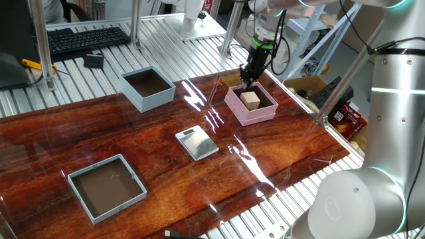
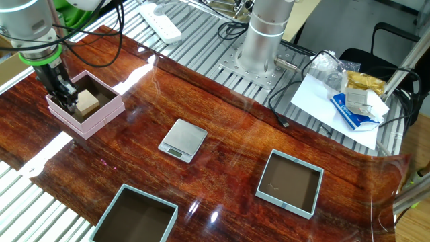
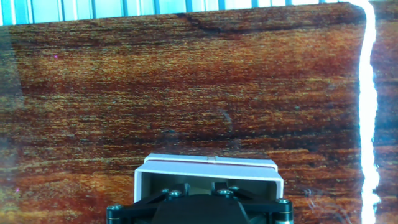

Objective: Move an object from one box to another

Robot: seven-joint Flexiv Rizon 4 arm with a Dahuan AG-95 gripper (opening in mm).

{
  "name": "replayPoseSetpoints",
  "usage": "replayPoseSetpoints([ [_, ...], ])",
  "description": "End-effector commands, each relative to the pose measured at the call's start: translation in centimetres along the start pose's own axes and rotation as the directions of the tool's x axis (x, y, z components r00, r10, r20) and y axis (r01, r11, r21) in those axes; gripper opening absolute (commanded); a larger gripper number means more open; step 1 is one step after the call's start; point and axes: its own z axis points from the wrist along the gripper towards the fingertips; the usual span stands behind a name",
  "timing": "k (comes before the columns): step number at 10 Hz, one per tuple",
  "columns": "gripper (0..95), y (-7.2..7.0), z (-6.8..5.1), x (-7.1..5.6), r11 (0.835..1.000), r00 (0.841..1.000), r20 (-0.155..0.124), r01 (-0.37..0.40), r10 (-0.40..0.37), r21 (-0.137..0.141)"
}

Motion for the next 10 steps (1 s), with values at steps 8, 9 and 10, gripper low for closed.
replayPoseSetpoints([
  [8, 0.0, 0.04, -0.02, 0.11, 1.000, 0.999, 0.036, 0.017, -0.017, 0.005],
  [9, 0.0, 0.04, -0.02, 0.11, 1.000, 0.999, 0.036, 0.017, -0.017, 0.005],
  [10, 0.0, 0.04, -0.02, 0.11, 0.999, 0.999, 0.027, 0.042, -0.043, 0.006],
])
